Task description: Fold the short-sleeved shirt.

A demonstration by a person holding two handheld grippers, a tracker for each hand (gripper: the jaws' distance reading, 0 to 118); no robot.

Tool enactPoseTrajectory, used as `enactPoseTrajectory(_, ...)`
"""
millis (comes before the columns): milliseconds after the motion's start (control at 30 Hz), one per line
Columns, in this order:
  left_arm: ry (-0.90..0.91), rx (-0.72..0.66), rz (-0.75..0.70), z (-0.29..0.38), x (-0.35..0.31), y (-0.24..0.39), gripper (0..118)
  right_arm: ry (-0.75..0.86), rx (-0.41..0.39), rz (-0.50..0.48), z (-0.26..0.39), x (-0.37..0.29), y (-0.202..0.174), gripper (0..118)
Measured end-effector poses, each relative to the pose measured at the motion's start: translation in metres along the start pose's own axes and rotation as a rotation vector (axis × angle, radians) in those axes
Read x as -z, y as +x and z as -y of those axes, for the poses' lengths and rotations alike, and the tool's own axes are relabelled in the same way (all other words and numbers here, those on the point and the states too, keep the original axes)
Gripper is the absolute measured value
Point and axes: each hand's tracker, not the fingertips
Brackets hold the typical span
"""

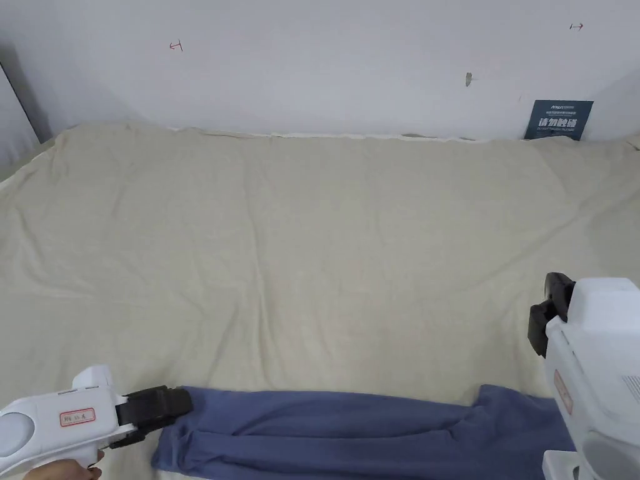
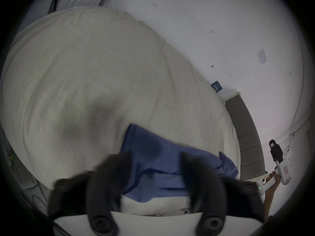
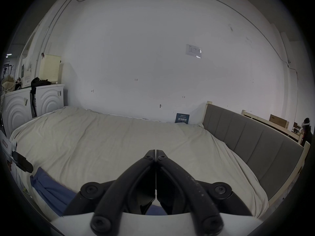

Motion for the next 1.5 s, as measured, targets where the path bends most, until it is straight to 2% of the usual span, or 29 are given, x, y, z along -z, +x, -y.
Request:
enactPoseTrajectory(33,-0.013,-0.011,0.000,0.001,0.005,-0.004,94,-0.007,-0.003,-0.002,0.001,0.002,-0.002,2)
enactPoseTrajectory(67,-0.020,-0.018,-0.002,0.000,0.008,-0.007,96,-0.012,-0.006,-0.005,0.001,0.004,-0.003,2)
enactPoseTrajectory(267,-0.059,-0.042,0.019,-0.004,0.035,-0.031,92,-0.044,-0.029,-0.011,0.006,0.012,-0.010,2)
enactPoseTrajectory(400,-0.058,0.012,-0.008,0.001,0.034,-0.017,63,-0.062,-0.034,-0.011,0.007,0.013,-0.008,2)
enactPoseTrajectory(467,-0.058,0.034,-0.059,0.003,0.037,-0.014,38,-0.066,-0.034,-0.010,0.008,0.013,-0.007,2)
enactPoseTrajectory(500,-0.056,0.054,-0.081,0.004,0.039,-0.013,20,-0.067,-0.033,-0.009,0.008,0.012,-0.006,2)
enactPoseTrajectory(533,-0.064,0.063,-0.081,0.006,0.041,-0.012,8,-0.068,-0.030,-0.009,0.008,0.011,-0.004,2)
enactPoseTrajectory(633,-0.049,0.038,-0.071,0.006,0.034,-0.006,6,-0.071,-0.021,-0.007,0.007,0.009,0.000,2)
enactPoseTrajectory(733,0.003,0.120,-0.086,0.003,0.015,0.010,5,-0.067,-0.017,-0.008,0.005,0.006,0.004,2)
enactPoseTrajectory(900,0.043,0.139,-0.085,-0.013,-0.024,0.018,5,-0.046,-0.003,-0.008,0.000,-0.001,0.013,2)
enactPoseTrajectory(1100,0.126,0.114,-0.223,-0.025,-0.062,0.005,5,-0.027,0.015,-0.008,-0.003,-0.006,0.025,2)
enactPoseTrajectory(1267,0.118,0.185,-0.202,-0.014,-0.054,0.040,5,-0.017,0.025,-0.006,-0.003,-0.011,0.032,2)
enactPoseTrajectory(1500,-0.009,0.342,-0.055,0.022,0.003,0.133,5,-0.010,0.032,-0.014,-0.003,-0.016,0.036,2)
